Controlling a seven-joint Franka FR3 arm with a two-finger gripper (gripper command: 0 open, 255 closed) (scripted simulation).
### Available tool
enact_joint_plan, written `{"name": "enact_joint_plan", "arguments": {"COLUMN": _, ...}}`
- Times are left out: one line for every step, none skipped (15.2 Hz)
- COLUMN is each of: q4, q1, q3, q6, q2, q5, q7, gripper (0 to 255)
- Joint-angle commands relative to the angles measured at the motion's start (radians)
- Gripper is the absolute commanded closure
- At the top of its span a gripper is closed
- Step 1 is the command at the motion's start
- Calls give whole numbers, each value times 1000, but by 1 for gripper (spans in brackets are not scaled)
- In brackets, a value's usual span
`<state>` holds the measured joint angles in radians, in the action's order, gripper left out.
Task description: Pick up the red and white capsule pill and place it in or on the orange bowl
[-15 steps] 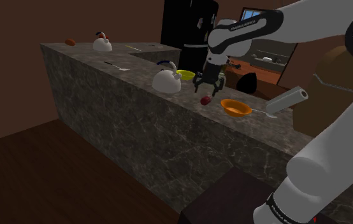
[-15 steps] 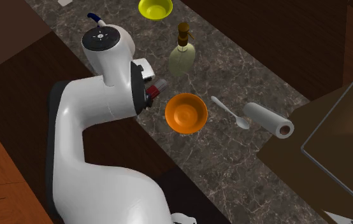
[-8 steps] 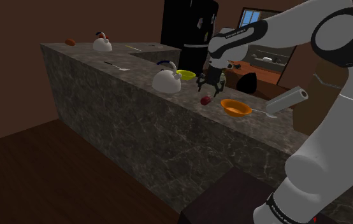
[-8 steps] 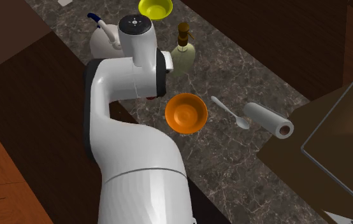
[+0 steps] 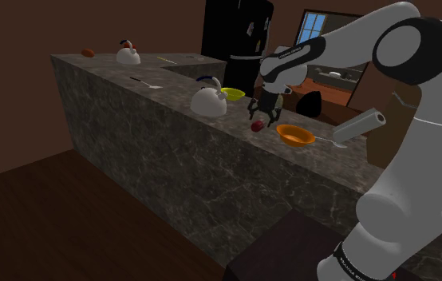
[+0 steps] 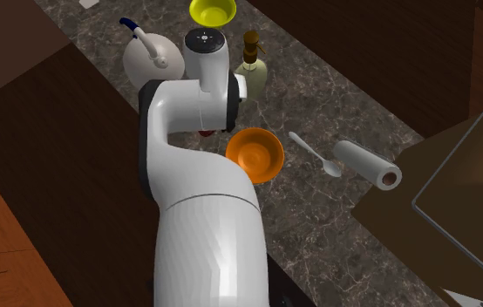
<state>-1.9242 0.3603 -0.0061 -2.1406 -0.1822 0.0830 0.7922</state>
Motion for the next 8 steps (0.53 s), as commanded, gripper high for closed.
{"name": "enact_joint_plan", "arguments": {"q4": -17, "q1": -1, "q3": 1, "q6": -27, "q2": -9, "q5": 1, "q7": -1, "gripper": 0}}
{"name": "enact_joint_plan", "arguments": {"q4": -21, "q1": -1, "q3": 1, "q6": -33, "q2": -12, "q5": 2, "q7": -1, "gripper": 0}}
{"name": "enact_joint_plan", "arguments": {"q4": -21, "q1": -1, "q3": 1, "q6": -33, "q2": -12, "q5": 2, "q7": -1, "gripper": 0}}
{"name": "enact_joint_plan", "arguments": {"q4": -21, "q1": -1, "q3": 1, "q6": -33, "q2": -12, "q5": 2, "q7": -1, "gripper": 0}}
{"name": "enact_joint_plan", "arguments": {"q4": -21, "q1": -1, "q3": 1, "q6": -33, "q2": -12, "q5": 2, "q7": -1, "gripper": 0}}
{"name": "enact_joint_plan", "arguments": {"q4": -21, "q1": -1, "q3": 1, "q6": -33, "q2": -12, "q5": 2, "q7": -1, "gripper": 0}}
{"name": "enact_joint_plan", "arguments": {"q4": -21, "q1": -1, "q3": 1, "q6": -33, "q2": -12, "q5": 2, "q7": -1, "gripper": 0}}
{"name": "enact_joint_plan", "arguments": {"q4": -21, "q1": -1, "q3": 1, "q6": -33, "q2": -12, "q5": 2, "q7": -1, "gripper": 0}}
